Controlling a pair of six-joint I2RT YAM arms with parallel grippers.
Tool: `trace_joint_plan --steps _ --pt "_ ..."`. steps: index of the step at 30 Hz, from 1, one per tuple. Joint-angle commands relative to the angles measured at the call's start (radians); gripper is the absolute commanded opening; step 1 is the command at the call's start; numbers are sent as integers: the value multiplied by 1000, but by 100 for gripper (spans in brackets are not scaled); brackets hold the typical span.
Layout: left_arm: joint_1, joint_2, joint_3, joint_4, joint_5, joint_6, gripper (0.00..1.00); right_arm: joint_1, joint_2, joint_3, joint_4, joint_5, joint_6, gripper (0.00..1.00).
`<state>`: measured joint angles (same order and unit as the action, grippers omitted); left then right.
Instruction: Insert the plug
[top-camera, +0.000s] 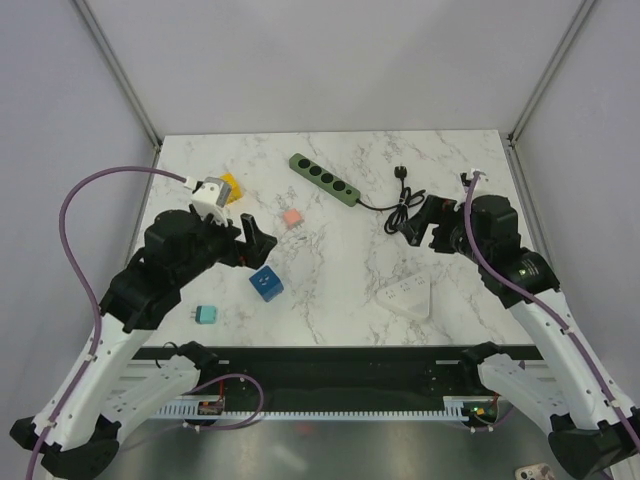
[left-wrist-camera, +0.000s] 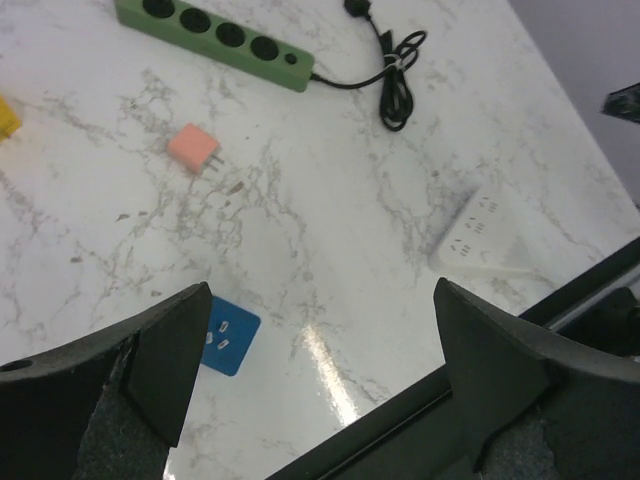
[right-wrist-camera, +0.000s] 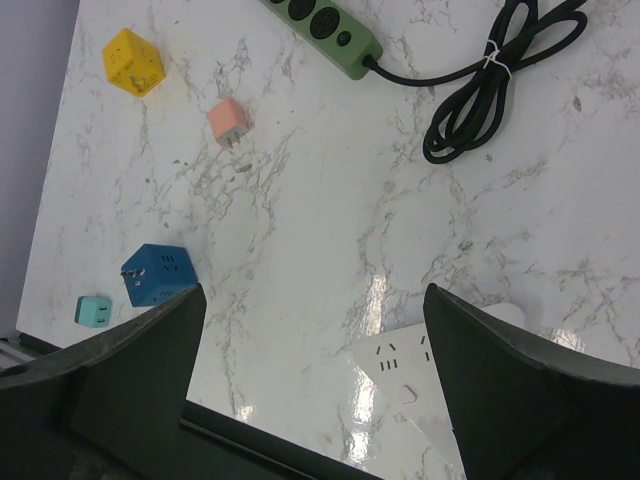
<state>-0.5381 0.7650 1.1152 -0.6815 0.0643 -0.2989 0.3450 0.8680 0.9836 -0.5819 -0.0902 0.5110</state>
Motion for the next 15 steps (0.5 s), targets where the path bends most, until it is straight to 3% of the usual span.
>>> trace_joint_plan --steps 1,6,11,15 --pt "1 26 -40 -65 -141 78 100 3 -12 -10 21 -13 33 98" --pt "1 130 -86 -76 -150 162 100 5 -26 -54 31 -66 81 98" --pt "1 346 -31 -136 22 144 100 3 -38 -66 47 -49 89 98" --pt "1 460 -28 -194 -47 161 100 5 -58 -74 51 -32 100 98"
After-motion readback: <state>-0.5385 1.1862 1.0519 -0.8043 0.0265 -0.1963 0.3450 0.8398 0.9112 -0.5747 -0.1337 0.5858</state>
